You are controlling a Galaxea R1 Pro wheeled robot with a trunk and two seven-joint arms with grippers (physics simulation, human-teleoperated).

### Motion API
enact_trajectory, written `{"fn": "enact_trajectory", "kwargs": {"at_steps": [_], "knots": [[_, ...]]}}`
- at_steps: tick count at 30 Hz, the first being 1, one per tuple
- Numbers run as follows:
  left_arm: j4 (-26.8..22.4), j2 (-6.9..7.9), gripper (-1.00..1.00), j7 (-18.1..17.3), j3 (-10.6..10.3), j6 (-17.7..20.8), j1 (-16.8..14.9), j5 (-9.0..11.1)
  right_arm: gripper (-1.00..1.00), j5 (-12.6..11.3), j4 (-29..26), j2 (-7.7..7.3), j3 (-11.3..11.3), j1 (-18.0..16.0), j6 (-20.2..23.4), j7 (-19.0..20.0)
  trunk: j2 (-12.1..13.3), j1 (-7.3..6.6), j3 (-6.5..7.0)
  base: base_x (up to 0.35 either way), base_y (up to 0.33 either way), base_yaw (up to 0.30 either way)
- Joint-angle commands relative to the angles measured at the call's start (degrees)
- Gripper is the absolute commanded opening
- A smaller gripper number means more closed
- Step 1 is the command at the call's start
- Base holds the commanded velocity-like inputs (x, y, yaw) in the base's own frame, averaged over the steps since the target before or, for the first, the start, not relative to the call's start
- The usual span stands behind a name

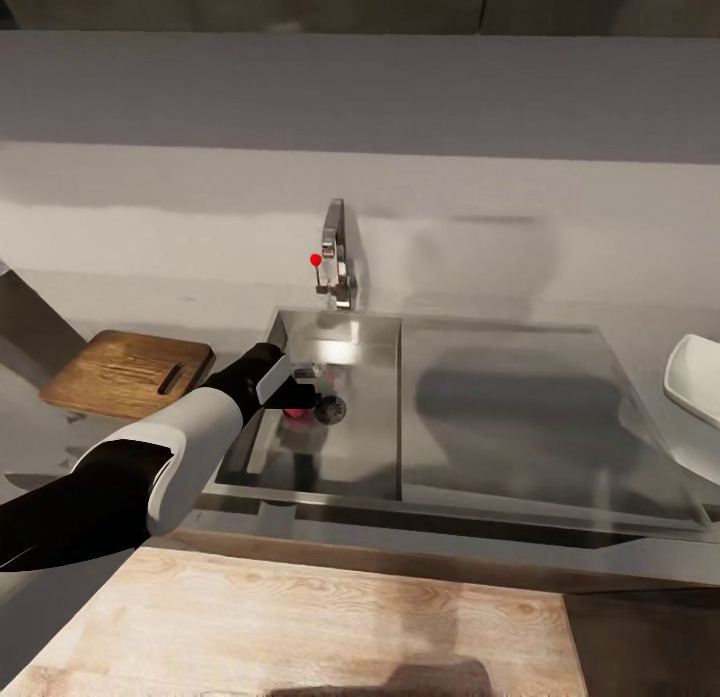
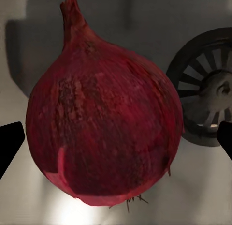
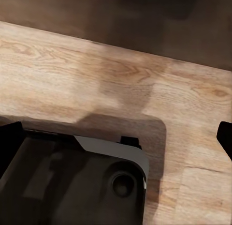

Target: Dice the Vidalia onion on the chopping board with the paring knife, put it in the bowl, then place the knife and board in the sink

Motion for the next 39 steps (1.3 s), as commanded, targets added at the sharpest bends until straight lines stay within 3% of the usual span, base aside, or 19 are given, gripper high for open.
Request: {"fn": "enact_trajectory", "kwargs": {"at_steps": [1,16,31,39], "knots": [[-0.10,0.01,-1.00,0.39,-0.43,0.23,-0.03,0.61,1.00,0.25,0.01,0.03,-0.21,-0.02,-0.17,0.19,-0.09,0.03,-0.10,0.000,0.000,0.000],[-0.24,0.01,-1.00,0.35,-0.48,0.23,-0.04,0.58,1.00,0.25,0.01,0.03,-0.21,-0.02,-0.17,0.34,-0.09,0.03,-0.08,0.000,0.000,-0.001],[-0.30,-0.05,-1.00,0.39,-0.48,0.23,0.01,0.66,1.00,0.25,0.01,0.03,-0.21,-0.02,-0.17,0.37,-0.09,0.03,1.13,0.000,0.000,-0.081],[-5.13,-0.01,-1.00,0.44,-0.48,0.59,0.37,0.67,1.00,0.25,0.01,0.03,-0.25,-0.02,-0.17,0.37,-0.09,0.03,1.83,0.000,0.000,-0.089]]}}
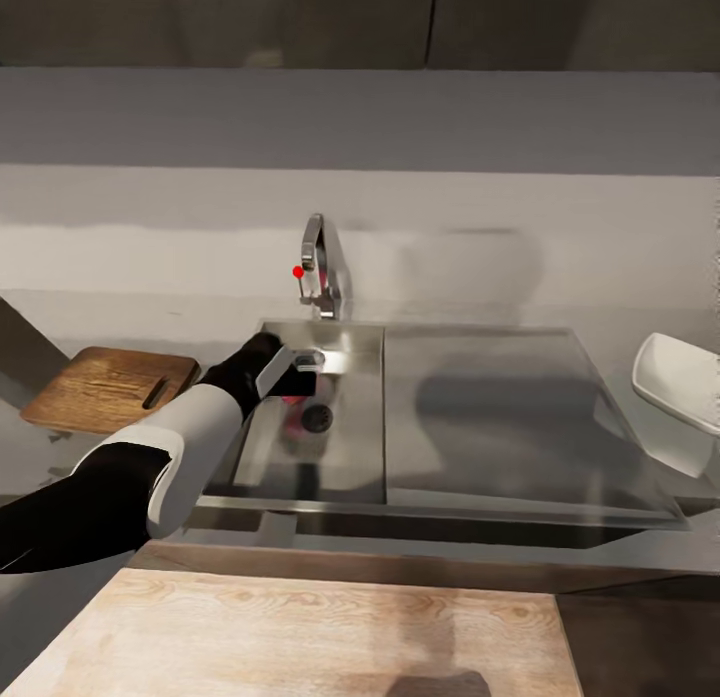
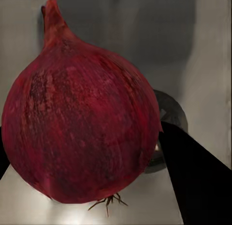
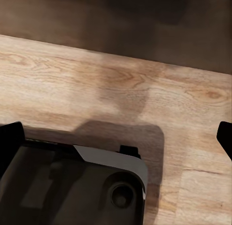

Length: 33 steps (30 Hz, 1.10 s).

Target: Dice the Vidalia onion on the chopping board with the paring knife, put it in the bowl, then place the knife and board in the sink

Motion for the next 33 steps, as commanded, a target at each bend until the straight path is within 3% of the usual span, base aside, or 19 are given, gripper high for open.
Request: {"fn": "enact_trajectory", "kwargs": {"at_steps": [1,5,6,7,10,12,17,22,27,33], "knots": [[-1.58,0.03,-1.00,0.40,-0.34,0.33,0.57,0.55,1.00,0.24,0.01,0.03,-0.23,-0.02,-0.17,0.21,-0.09,0.03,0.01,0.000,0.000,-0.089],[-11.82,0.26,-1.00,0.40,-0.34,0.83,5.15,0.55,1.00,0.24,0.01,0.03,-0.26,-0.02,-0.17,0.21,-0.09,0.03,0.36,0.000,0.000,-0.089],[-22.67,0.92,-1.00,0.40,-0.34,2.17,10.35,0.55,1.00,0.24,0.01,0.03,-0.26,-0.02,-0.17,0.21,-0.09,0.03,0.44,0.000,0.000,-0.089],[-28.90,1.15,-1.00,0.41,-0.34,4.07,13.45,0.50,1.00,0.24,0.01,0.03,-0.26,-0.02,-0.17,0.21,-0.09,0.03,0.53,0.000,0.000,-0.089],[-38.34,2.01,-1.00,0.47,-0.34,7.44,18.41,0.34,1.00,0.24,0.01,0.03,-0.26,-0.02,-0.22,0.21,-0.09,0.03,0.79,0.000,0.000,-0.089],[-46.91,3.71,-1.00,0.48,-0.34,8.51,23.81,0.29,1.00,0.24,0.01,0.03,-0.25,-0.02,-0.21,0.21,-0.09,0.03,0.97,0.000,0.000,-0.089],[-54.86,5.34,-1.00,0.48,-0.34,8.81,28.64,0.28,1.00,0.24,0.01,0.03,-0.26,-0.02,-0.19,0.21,-0.09,0.03,1.41,-0.058,0.000,-0.089],[-62.27,6.07,-1.00,0.41,-0.37,8.92,32.28,0.28,1.00,0.24,0.01,0.03,-0.21,-0.02,-0.20,0.21,-0.09,0.03,1.84,-0.146,0.000,-0.089],[-66.99,6.18,-1.00,0.40,-0.93,8.94,34.22,0.28,1.00,0.24,0.01,0.03,-0.18,-0.02,-0.25,0.21,-0.09,0.03,2.28,-0.280,0.062,-0.089],[-69.01,6.19,-1.00,0.40,-1.14,9.02,34.64,0.28,1.00,0.24,0.01,0.03,-0.17,-0.02,-0.26,0.21,-0.09,0.03,2.80,-0.206,0.210,-0.083]]}}
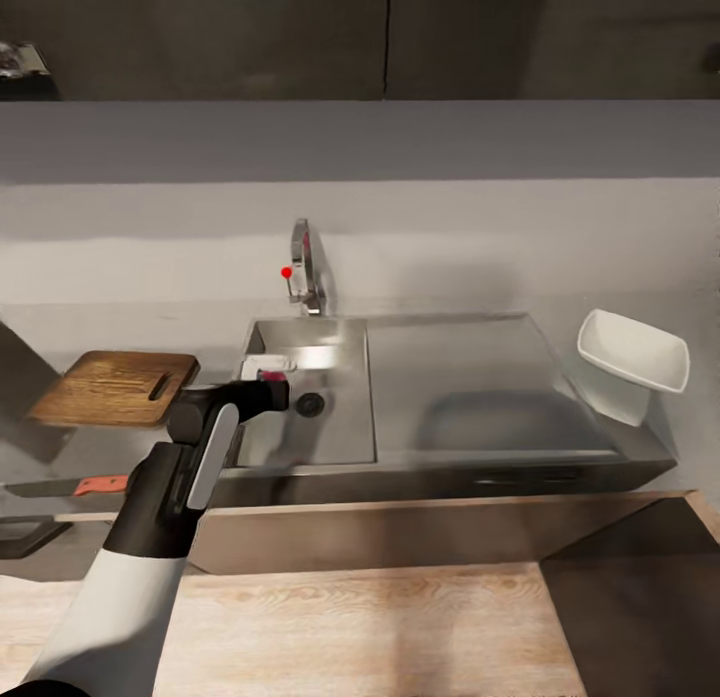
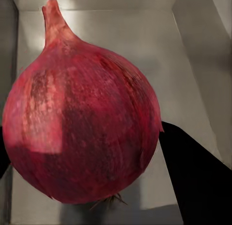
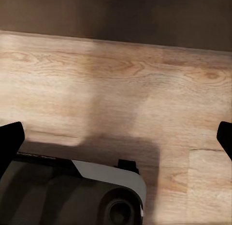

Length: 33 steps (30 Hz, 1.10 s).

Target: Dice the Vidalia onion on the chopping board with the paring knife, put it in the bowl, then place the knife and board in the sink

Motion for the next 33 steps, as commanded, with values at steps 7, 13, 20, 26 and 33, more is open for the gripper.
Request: {"fn": "enact_trajectory", "kwargs": {"at_steps": [7,13,20,26,33], "knots": [[-0.56,0.01,-1.00,0.53,0.03,0.23,-0.04,0.53,1.00,0.21,-0.01,0.03,-0.21,-0.02,-0.16,-0.04,-0.09,0.03,0.54,-0.012,0.300,0.009],[-0.59,0.01,-1.00,0.53,0.08,0.23,-0.03,0.53,1.00,0.21,-0.01,0.03,-0.21,-0.02,-0.16,-0.12,-0.09,0.03,1.08,0.092,0.305,0.121],[-0.54,0.04,-1.00,0.53,0.06,0.23,-0.03,0.53,1.00,0.21,-0.01,0.03,-0.21,-0.02,-0.16,-0.19,-0.09,0.03,1.70,0.030,0.303,0.135],[-0.48,0.02,-1.00,0.53,0.10,0.23,-0.03,0.53,1.00,0.21,-0.01,0.03,-0.25,-0.02,-0.15,-0.16,-0.09,0.03,2.20,0.108,0.280,0.139],[-0.34,0.06,-1.00,0.53,0.02,0.23,-0.03,0.53,1.00,0.21,-0.01,0.03,-0.21,-0.02,-0.14,-0.14,-0.09,0.03,2.29,0.187,0.257,0.024]]}}
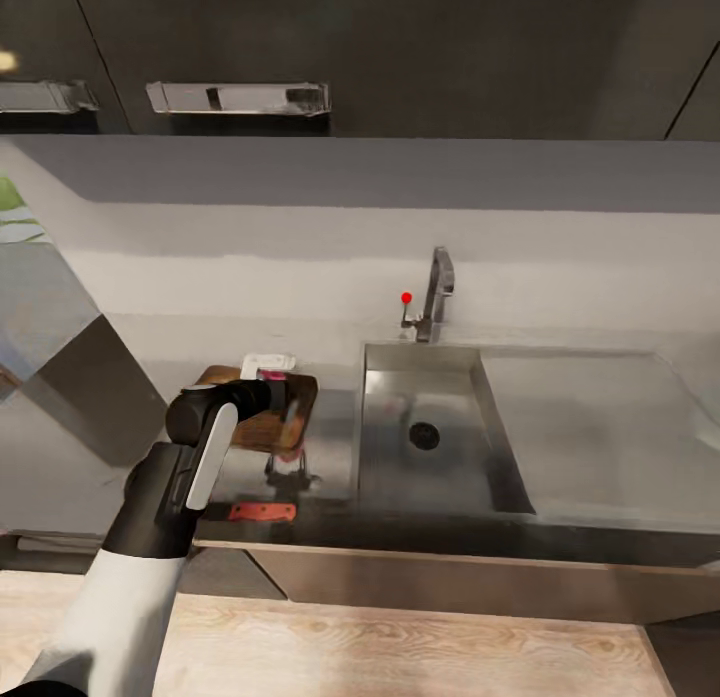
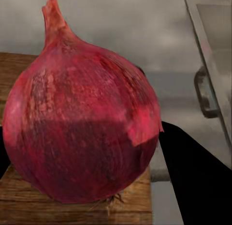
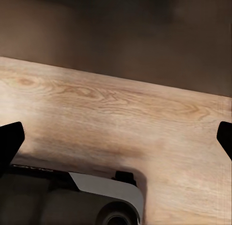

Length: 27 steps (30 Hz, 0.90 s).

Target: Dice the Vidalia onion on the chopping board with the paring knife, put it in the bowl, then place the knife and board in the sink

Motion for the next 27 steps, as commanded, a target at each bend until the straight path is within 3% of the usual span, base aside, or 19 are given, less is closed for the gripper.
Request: {"fn": "enact_trajectory", "kwargs": {"at_steps": [1,7,20,27], "knots": [[0.03,0.02,-1.00,0.53,-0.06,0.22,-0.03,0.54,1.00,0.24,-0.01,0.03,-0.21,-0.02,-0.14,0.17,-0.09,0.05,-0.09,0.228,0.251,0.003],[0.25,0.05,-1.00,0.53,-0.09,0.22,-0.02,0.54,1.00,0.24,-0.01,0.03,-0.25,-0.02,-0.15,0.18,-0.09,0.05,-0.09,0.164,0.165,0.001],[1.22,0.05,-1.00,0.53,-0.09,0.22,0.04,0.55,1.00,0.24,-0.01,0.03,-0.26,-0.02,-0.10,0.18,-0.09,0.05,-0.09,-0.183,0.135,0.000],[1.47,0.05,-1.00,0.53,-0.09,0.16,0.04,0.54,1.00,0.24,-0.01,0.03,-0.24,-0.02,-0.10,0.18,-0.09,0.05,-0.09,0.098,0.171,0.000]]}}
